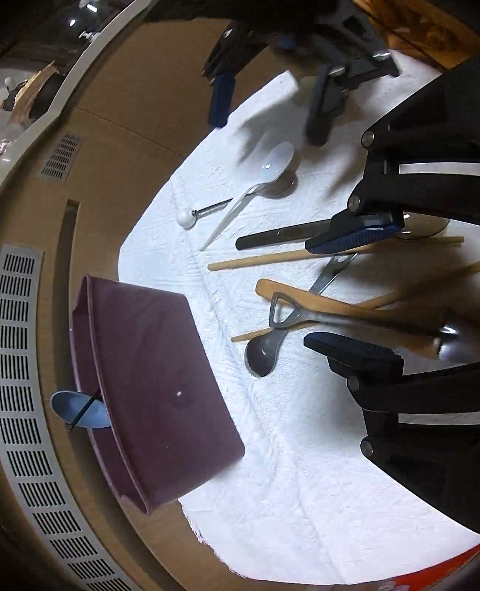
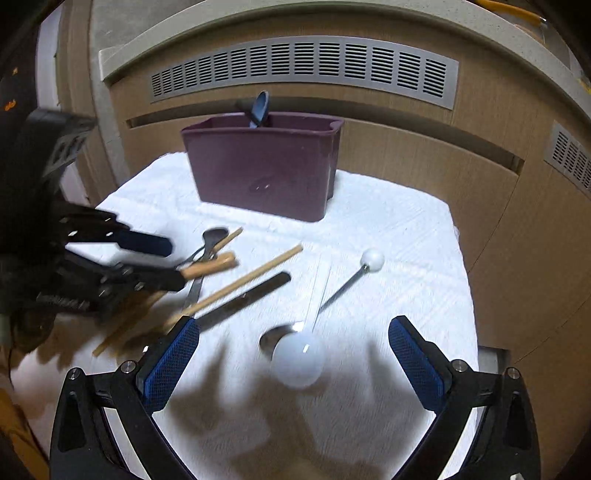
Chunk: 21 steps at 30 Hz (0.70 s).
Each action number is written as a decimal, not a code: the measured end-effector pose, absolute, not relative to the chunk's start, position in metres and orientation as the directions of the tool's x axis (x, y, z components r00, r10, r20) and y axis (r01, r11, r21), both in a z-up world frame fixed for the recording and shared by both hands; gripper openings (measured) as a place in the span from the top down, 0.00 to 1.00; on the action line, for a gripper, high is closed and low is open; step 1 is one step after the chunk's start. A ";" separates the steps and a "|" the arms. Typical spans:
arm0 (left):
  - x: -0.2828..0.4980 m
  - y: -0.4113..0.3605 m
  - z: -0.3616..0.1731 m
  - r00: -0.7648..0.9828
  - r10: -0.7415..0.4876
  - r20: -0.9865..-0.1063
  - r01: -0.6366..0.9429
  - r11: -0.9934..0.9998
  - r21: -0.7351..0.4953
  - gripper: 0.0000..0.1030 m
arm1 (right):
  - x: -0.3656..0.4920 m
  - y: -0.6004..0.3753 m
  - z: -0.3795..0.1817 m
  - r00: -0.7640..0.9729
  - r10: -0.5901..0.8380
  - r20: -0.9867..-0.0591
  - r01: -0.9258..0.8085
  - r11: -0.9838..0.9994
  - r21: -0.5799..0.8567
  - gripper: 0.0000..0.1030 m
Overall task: Organize utensils
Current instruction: 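Grasp the shovel-shaped server with the left tool while the right tool grasps the white-knobbed spoon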
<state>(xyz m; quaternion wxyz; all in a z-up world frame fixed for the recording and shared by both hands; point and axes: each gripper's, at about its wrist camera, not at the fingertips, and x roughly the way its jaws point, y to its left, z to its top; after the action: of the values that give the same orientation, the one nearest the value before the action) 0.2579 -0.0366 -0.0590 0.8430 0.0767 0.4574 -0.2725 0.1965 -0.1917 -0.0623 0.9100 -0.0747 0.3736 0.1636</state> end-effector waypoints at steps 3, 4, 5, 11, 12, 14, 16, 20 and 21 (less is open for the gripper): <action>0.269 -0.042 -0.063 0.426 -0.374 -0.824 0.517 0.848 -0.118 0.56 | 0.190 -0.193 -0.065 0.671 0.246 -0.699 -0.358 0.934 -0.015 0.02; 0.271 -0.043 -0.065 0.422 -0.373 -0.826 0.513 0.850 -0.122 0.56 | 0.189 -0.193 -0.067 0.671 0.245 -0.700 -0.357 0.934 -0.015 0.02; 0.276 -0.045 -0.066 0.417 -0.375 -0.828 0.511 0.850 -0.128 0.56 | 0.188 -0.192 -0.067 0.669 0.246 -0.701 -0.358 0.934 -0.014 0.02; 0.293 -0.044 -0.069 0.380 -0.408 -0.830 0.481 0.854 -0.199 0.63 | 0.188 -0.190 -0.073 0.668 0.239 -0.705 -0.354 0.935 -0.019 0.02; 0.293 -0.041 -0.069 0.380 -0.412 -0.828 0.476 0.855 -0.207 0.64 | 0.188 -0.191 -0.072 0.671 0.239 -0.702 -0.352 0.936 -0.018 0.02; 0.295 -0.038 -0.070 0.379 -0.414 -0.828 0.470 0.857 -0.213 0.66 | 0.187 -0.191 -0.072 0.676 0.238 -0.697 -0.350 0.937 -0.020 0.02; 0.295 -0.039 -0.075 0.355 -0.418 -0.836 0.478 0.850 -0.222 0.66 | 0.186 -0.190 -0.073 0.678 0.236 -0.696 -0.353 0.935 -0.027 0.02; 0.294 -0.041 -0.079 0.365 -0.397 -0.842 0.469 0.860 -0.202 0.80 | 0.187 -0.190 -0.072 0.680 0.230 -0.696 -0.348 0.937 -0.031 0.02; 0.293 -0.039 -0.077 0.374 -0.400 -0.837 0.459 0.864 -0.208 0.80 | 0.188 -0.192 -0.071 0.682 0.226 -0.696 -0.341 0.940 -0.029 0.02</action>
<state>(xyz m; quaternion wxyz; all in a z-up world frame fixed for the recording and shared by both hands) 0.2934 -0.0392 -0.0771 0.8284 0.0297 0.4956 -0.2594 0.1880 -0.1916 -0.0709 0.9136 -0.0781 0.3677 0.1551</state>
